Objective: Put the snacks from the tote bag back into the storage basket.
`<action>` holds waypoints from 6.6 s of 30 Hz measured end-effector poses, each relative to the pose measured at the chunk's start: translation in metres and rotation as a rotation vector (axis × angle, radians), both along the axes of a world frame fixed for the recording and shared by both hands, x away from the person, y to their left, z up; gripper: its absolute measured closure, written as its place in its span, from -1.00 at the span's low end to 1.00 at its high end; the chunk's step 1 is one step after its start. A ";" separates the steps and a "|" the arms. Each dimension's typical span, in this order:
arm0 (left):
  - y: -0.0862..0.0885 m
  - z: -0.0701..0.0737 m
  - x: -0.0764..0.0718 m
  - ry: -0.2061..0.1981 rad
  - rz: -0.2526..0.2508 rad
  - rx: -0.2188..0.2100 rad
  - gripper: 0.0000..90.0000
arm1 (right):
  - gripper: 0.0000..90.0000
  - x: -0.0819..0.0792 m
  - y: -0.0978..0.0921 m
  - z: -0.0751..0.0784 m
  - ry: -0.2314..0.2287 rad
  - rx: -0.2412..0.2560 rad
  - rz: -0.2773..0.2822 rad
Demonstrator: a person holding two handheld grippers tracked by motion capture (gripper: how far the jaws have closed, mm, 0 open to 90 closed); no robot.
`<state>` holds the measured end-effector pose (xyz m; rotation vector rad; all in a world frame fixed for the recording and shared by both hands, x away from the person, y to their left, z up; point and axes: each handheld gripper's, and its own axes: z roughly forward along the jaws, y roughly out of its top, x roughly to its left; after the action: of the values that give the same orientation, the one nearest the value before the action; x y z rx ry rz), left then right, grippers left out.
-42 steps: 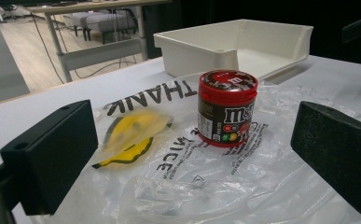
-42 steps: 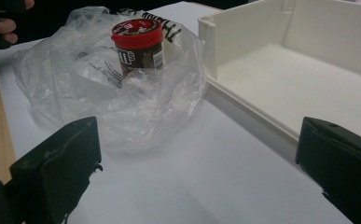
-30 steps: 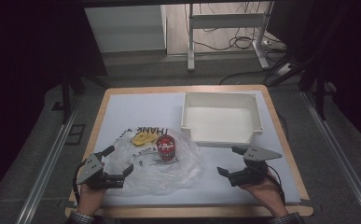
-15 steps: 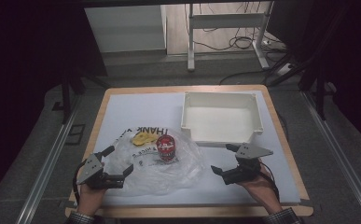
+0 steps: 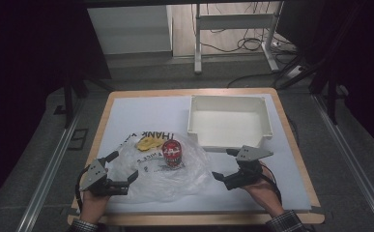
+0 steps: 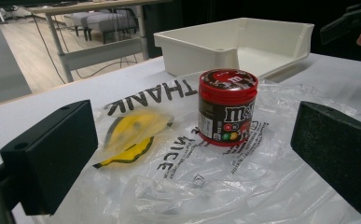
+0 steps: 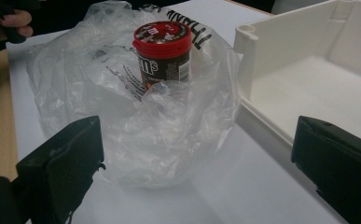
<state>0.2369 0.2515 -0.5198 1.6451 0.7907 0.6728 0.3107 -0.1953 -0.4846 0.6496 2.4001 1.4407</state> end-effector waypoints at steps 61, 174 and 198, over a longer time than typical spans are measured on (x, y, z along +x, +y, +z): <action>0.001 0.001 -0.001 -0.006 0.004 0.004 -0.99 | -0.92 0.043 0.094 -0.011 0.024 0.083 0.068; -0.002 0.000 -0.001 -0.003 0.011 0.048 -0.99 | -0.43 0.060 0.166 0.019 0.157 -0.436 0.118; -0.003 -0.001 -0.001 -0.002 0.014 0.059 -0.99 | -0.43 0.062 0.114 0.038 0.141 -0.423 0.071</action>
<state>0.2360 0.2484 -0.5204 1.6934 0.7880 0.7132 0.3722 -0.0816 -0.4468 0.5788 2.7408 0.8856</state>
